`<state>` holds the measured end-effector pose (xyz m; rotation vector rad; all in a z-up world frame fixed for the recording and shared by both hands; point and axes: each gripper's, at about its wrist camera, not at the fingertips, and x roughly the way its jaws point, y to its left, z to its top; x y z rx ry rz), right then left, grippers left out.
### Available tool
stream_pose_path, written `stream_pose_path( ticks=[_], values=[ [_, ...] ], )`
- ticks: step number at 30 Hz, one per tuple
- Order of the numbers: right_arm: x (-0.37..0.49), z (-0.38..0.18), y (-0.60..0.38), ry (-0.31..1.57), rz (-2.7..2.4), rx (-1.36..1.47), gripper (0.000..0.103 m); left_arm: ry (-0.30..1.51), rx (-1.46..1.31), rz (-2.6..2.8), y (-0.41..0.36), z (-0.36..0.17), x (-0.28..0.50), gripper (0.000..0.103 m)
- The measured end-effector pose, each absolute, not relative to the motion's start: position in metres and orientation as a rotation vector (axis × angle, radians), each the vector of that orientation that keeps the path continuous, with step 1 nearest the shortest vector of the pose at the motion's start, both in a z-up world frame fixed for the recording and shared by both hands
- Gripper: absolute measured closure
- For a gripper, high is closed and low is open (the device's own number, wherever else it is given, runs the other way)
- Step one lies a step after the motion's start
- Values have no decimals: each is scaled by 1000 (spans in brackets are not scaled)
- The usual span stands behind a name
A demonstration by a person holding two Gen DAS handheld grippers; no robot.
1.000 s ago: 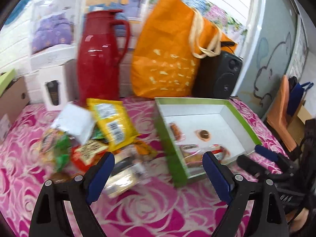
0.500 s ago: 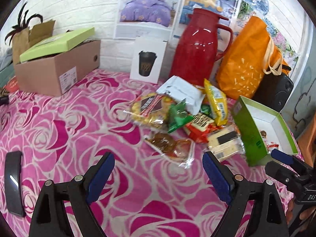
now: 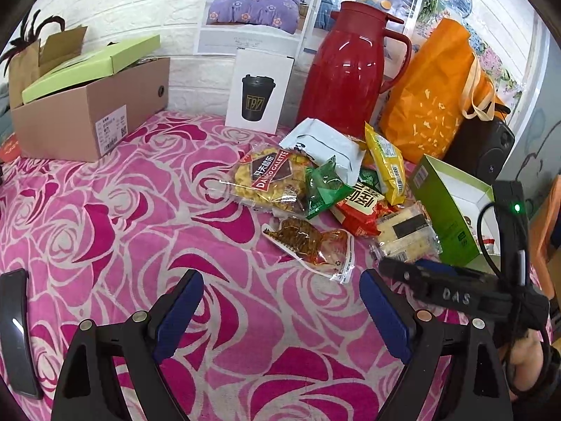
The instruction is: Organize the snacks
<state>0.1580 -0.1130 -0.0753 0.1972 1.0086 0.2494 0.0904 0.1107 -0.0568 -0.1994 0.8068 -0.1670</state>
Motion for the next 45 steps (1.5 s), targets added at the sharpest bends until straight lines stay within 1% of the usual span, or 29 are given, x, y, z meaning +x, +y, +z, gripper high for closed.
stream_pose_path(
  ticks=[1, 2, 4, 6, 13, 14, 18, 22, 24, 28, 30, 31, 32, 37, 45],
  values=[
    [156, -73, -118, 995, 259, 214, 67, 809, -198, -169, 110, -57, 91, 11],
    [154, -71, -119, 986, 271, 216, 74, 811, -198, -174, 109, -58, 93, 11],
    [142, -63, -120, 961, 310, 186, 85, 813, -197, -179, 109, -58, 95, 11],
    [131, -57, -121, 966, 348, 160, 89, 817, -187, -184, 106, -59, 98, 11],
    [82, -33, -158, 969, 391, 137, 89, 837, -176, -218, 93, -60, 102, 11],
    [86, -34, -149, 971, 386, 127, 89, 834, -168, -236, 88, -59, 101, 11],
    [83, -37, -165, 974, 353, 144, 87, 830, -123, -254, 69, -58, 105, 11],
    [84, -40, -167, 980, 354, 170, 87, 868, -143, -215, 67, -65, 127, 11],
    [84, -39, -168, 979, 356, 172, 87, 903, -164, -160, 71, -75, 144, 16],
    [83, -42, -172, 983, 349, 185, 87, 959, -175, -106, 73, -92, 172, 23],
    [83, -43, -172, 986, 348, 190, 86, 967, -182, -94, 75, -96, 179, 33],
    [83, -43, -172, 986, 349, 190, 86, 972, -191, -94, 76, -98, 181, 37],
    [83, -43, -172, 987, 349, 191, 86, 978, -207, -107, 77, -101, 185, 44],
    [85, -46, -172, 991, 350, 199, 86, 975, -194, -141, 75, -98, 180, 48],
    [89, -51, -171, 998, 349, 213, 86, 926, -210, -228, 69, -71, 133, 48]
  ],
)
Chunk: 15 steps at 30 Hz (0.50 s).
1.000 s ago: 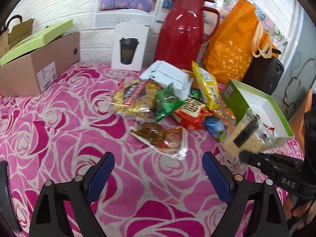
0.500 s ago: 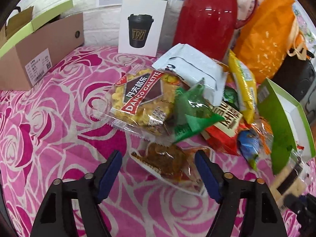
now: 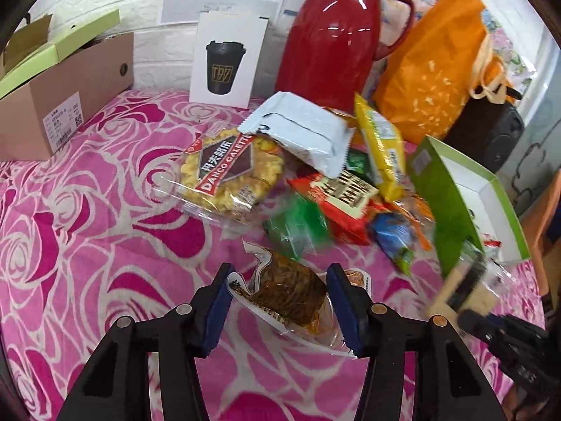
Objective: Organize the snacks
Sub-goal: 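Grasp the brown pastry bag with the left gripper, then lower both held snacks into the green box and open both grippers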
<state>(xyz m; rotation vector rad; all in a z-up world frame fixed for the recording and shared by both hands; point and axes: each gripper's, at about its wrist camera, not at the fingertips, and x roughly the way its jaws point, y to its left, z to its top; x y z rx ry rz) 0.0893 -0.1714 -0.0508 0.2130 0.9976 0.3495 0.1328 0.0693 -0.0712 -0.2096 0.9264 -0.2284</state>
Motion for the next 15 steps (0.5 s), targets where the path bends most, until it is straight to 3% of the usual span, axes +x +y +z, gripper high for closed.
stream_pose_path(
  ticks=[10, 11, 12, 15],
  values=[
    [83, -48, -172, 958, 373, 209, 88, 990, -155, -277, 48, -97, 123, 50],
    [81, -46, -172, 953, 379, 210, 88, 987, -154, -280, 48, -94, 121, 55],
    [79, -42, -173, 941, 391, 215, 88, 981, -154, -284, 48, -91, 121, 71],
    [74, -27, -176, 898, 404, 218, 88, 955, -155, -300, 46, -78, 115, 73]
  ],
)
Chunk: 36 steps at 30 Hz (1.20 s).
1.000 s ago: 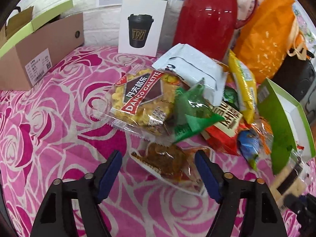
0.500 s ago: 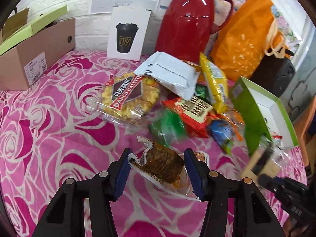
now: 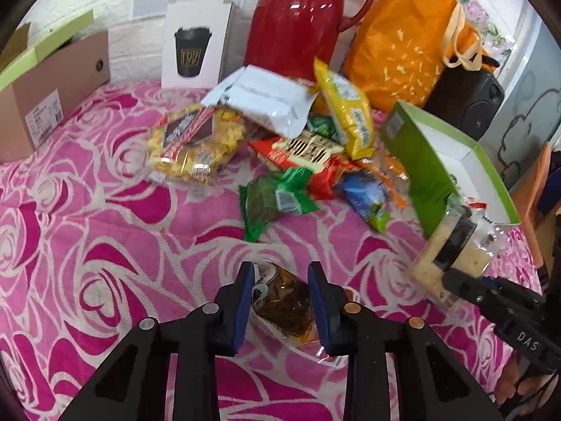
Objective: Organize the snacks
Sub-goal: 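Lower both held snacks into the green box and open both grippers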
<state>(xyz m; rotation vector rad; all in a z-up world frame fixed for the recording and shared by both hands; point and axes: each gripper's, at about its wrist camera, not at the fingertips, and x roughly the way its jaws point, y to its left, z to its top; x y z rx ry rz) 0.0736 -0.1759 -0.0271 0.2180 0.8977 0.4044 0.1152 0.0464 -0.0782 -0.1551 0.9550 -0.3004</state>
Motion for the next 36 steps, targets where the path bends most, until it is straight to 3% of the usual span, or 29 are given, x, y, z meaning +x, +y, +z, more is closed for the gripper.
stream_pose_path(
  ticks=[9, 20, 31, 32, 33, 34, 35, 36],
  values=[
    [61, 24, -233, 730, 277, 245, 88, 853, -98, -423, 14, -27, 102, 78],
    [78, 17, -316, 724, 50, 274, 88, 725, -55, -594, -67, 41, 130, 78],
    [107, -9, -341, 762, 74, 343, 87, 754, -39, -639, -152, 31, 173, 78],
    [110, -12, -340, 769, 65, 322, 84, 763, -33, -631, -158, 26, 177, 78],
    [113, -14, -338, 781, 54, 286, 64, 762, -28, -628, -161, 23, 178, 77],
    [113, -17, -335, 783, 31, 230, 31, 758, -21, -626, -163, 21, 179, 77],
    [111, -18, -334, 772, 21, 203, 18, 754, -13, -623, -166, 17, 181, 75],
    [107, -19, -334, 748, 10, 171, 8, 749, -9, -612, -167, 15, 181, 62]
  ],
)
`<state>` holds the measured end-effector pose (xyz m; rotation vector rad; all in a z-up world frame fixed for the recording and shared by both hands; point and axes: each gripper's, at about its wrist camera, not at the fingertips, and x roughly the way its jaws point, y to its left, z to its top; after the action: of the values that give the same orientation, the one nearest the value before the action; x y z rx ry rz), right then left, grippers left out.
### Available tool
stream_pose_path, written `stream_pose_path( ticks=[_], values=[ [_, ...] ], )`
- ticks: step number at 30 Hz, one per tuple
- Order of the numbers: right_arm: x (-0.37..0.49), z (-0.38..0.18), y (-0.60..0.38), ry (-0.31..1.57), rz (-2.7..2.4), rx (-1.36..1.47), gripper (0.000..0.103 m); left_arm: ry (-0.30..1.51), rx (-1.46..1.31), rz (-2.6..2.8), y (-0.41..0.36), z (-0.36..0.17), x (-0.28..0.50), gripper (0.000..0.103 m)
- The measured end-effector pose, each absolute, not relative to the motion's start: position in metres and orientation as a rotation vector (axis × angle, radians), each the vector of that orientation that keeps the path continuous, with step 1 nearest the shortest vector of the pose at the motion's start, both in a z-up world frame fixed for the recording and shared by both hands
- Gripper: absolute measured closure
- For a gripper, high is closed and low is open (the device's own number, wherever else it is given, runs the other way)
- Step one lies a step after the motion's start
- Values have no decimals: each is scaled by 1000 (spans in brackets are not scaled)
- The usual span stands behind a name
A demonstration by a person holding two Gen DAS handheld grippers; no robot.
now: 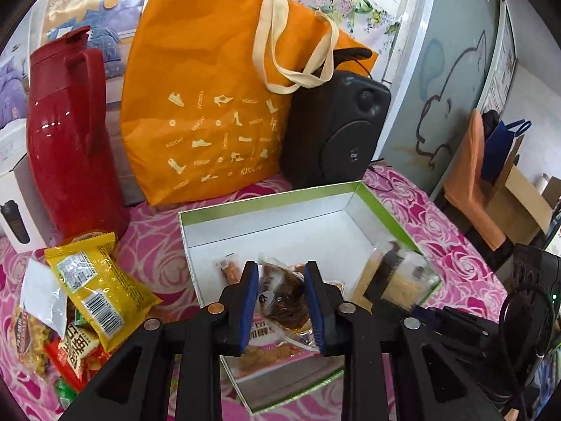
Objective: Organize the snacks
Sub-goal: 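Lower both held snacks into the green box and open both grippers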
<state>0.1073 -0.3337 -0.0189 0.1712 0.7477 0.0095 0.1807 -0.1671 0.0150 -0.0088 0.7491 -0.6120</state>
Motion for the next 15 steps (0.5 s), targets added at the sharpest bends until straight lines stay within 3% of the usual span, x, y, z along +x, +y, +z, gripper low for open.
stream_pose_path(
  ticks=[1, 2, 3, 6, 9, 15],
  values=[
    [103, -20, -333, 732, -3, 150, 8, 751, -10, -607, -167, 13, 181, 48],
    [103, -21, -334, 734, -9, 148, 8, 756, -18, -605, -166, 11, 180, 19],
    [102, -23, -335, 743, -14, 154, 8, 747, -31, -598, -162, 11, 178, 9],
    [98, -23, -335, 737, -23, 157, 7, 721, -46, -555, -153, 9, 174, 5],
    [97, -19, -330, 746, -16, 154, 1, 734, -32, -537, -148, 4, 174, 5],
    [90, 1, -312, 729, 15, 135, 1, 748, -40, -505, -129, 4, 166, 5]
  ],
)
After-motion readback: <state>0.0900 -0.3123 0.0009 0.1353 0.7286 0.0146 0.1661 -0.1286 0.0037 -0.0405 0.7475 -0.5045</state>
